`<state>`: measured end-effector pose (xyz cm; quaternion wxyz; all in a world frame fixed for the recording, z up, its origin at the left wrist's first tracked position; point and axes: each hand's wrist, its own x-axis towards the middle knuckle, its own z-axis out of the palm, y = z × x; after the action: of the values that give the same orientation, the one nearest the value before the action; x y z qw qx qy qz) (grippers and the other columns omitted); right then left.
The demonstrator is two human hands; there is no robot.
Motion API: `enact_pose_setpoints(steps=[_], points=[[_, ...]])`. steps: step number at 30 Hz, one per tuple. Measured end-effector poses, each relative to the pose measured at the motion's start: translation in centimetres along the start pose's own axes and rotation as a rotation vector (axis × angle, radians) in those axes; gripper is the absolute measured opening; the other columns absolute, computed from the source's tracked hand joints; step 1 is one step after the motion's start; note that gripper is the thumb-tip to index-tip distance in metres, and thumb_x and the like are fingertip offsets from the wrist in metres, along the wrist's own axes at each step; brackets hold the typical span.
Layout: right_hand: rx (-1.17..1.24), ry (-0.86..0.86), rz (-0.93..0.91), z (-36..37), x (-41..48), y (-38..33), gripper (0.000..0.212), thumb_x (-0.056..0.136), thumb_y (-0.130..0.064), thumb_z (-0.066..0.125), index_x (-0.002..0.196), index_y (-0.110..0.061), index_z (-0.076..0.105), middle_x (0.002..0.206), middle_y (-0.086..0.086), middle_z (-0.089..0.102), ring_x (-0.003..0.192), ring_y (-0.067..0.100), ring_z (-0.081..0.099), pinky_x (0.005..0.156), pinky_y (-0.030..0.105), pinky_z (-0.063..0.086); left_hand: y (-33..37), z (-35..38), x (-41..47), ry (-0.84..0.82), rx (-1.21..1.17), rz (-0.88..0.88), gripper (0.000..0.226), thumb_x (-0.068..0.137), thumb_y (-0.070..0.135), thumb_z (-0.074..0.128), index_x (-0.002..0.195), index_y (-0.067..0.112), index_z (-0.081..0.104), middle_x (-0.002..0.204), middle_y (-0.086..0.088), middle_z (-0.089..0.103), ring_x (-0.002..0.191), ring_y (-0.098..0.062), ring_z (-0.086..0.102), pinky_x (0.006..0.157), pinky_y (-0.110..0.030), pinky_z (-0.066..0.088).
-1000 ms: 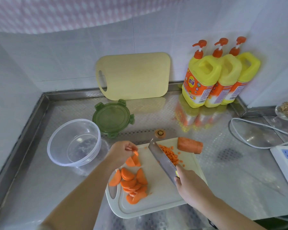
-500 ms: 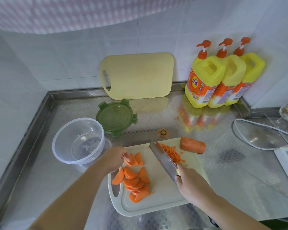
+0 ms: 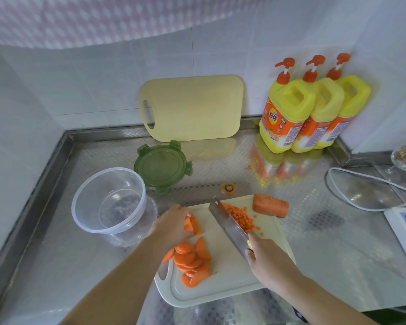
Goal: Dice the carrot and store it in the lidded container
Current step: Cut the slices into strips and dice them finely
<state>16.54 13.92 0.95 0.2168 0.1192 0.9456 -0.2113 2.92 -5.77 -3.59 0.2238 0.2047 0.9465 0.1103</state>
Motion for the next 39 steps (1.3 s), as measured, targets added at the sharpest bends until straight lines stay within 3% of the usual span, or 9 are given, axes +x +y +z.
enact_pose_setpoints(steps=[7,11,14,16,25,28,31,35,39], points=[[0.005,0.002,0.002,-0.1,-0.1,-0.2,0.011,0.101,-0.024,0.034,0.091,-0.024,0.029,0.068,-0.010,0.034,0.054,0.003,0.034,0.045,0.020,0.025,0.5,0.7,0.6,0.011,0.019,0.032,0.055,0.081,0.039,0.069,0.130,0.022,0.051,0.119,-0.001,0.049,0.109,-0.021,0.052,0.094,-0.033,0.043],[-0.003,-0.011,0.007,-0.3,-0.1,-0.4,0.024,0.101,-0.024,0.034,0.079,-0.030,0.026,0.069,-0.010,0.034,0.054,0.003,0.034,0.045,0.020,0.024,0.8,0.7,0.9,0.025,-0.076,0.007,0.050,0.081,0.033,0.069,0.127,0.023,0.055,0.114,-0.001,0.052,0.104,-0.020,0.055,0.091,-0.036,0.047],[0.012,0.019,-0.003,-0.2,0.1,-0.3,0.005,0.101,-0.025,0.034,0.098,-0.024,0.037,0.071,-0.011,0.035,0.056,0.001,0.036,0.046,0.018,0.025,1.0,0.5,1.3,0.007,-0.113,-0.005,0.045,0.078,0.030,0.071,0.121,0.023,0.058,0.113,-0.001,0.057,0.101,-0.020,0.058,0.090,-0.037,0.049],[-0.002,0.034,-0.020,-0.1,0.1,-0.3,0.013,0.101,-0.026,0.033,0.110,-0.021,0.041,0.071,-0.012,0.034,0.057,0.001,0.036,0.046,0.019,0.025,1.1,0.3,1.5,-0.003,-0.132,-0.022,0.040,0.078,0.029,0.071,0.116,0.023,0.059,0.110,0.000,0.059,0.100,-0.019,0.059,0.089,-0.037,0.049],[-0.019,0.053,-0.059,1.1,1.0,-0.4,0.020,0.101,-0.025,0.033,0.117,-0.019,0.042,0.071,-0.013,0.034,0.059,0.003,0.038,0.049,0.018,0.028,1.6,0.4,1.4,0.027,-0.172,-0.028,0.038,0.083,0.028,0.069,0.118,0.017,0.057,0.110,0.000,0.058,0.100,-0.018,0.059,0.084,-0.028,0.046],[0.008,0.055,-0.027,1.1,1.1,0.1,0.020,0.101,-0.026,0.033,0.118,-0.020,0.042,0.078,-0.010,0.043,0.070,0.008,0.048,0.061,0.019,0.039,1.8,0.0,0.3,0.015,-0.065,0.043,0.032,0.086,0.032,0.065,0.116,0.025,0.058,0.116,0.004,0.051,0.098,-0.015,0.059,0.088,-0.031,0.047],[0.010,0.046,-0.011,0.9,1.0,0.3,0.021,0.101,-0.027,0.034,0.120,-0.020,0.042,0.097,-0.004,0.057,0.085,0.013,0.058,0.074,0.024,0.047,2.6,-0.2,-1.3,-0.086,0.161,0.182,0.033,0.087,0.033,0.060,0.119,0.029,0.058,0.119,0.006,0.049,0.108,-0.017,0.054,0.091,-0.031,0.044],[-0.008,0.047,-0.032,0.9,1.2,0.1,0.023,0.101,-0.026,0.034,0.121,-0.020,0.042,0.098,-0.002,0.057,0.084,0.014,0.057,0.073,0.025,0.045,3.2,0.1,-2.0,-0.178,0.397,0.245,0.044,0.089,0.034,0.061,0.130,0.027,0.048,0.138,0.000,0.038,0.117,-0.025,0.048,0.093,-0.038,0.042],[-0.021,0.057,-0.049,1.1,1.3,0.2,0.023,0.101,-0.026,0.034,0.121,-0.019,0.042,0.092,-0.004,0.053,0.081,0.012,0.056,0.072,0.024,0.045,4.3,0.2,-1.7,-0.162,0.545,0.269,0.038,0.090,0.027,0.061,0.126,0.017,0.051,0.132,-0.009,0.042,0.114,-0.028,0.047,0.087,-0.037,0.040]])
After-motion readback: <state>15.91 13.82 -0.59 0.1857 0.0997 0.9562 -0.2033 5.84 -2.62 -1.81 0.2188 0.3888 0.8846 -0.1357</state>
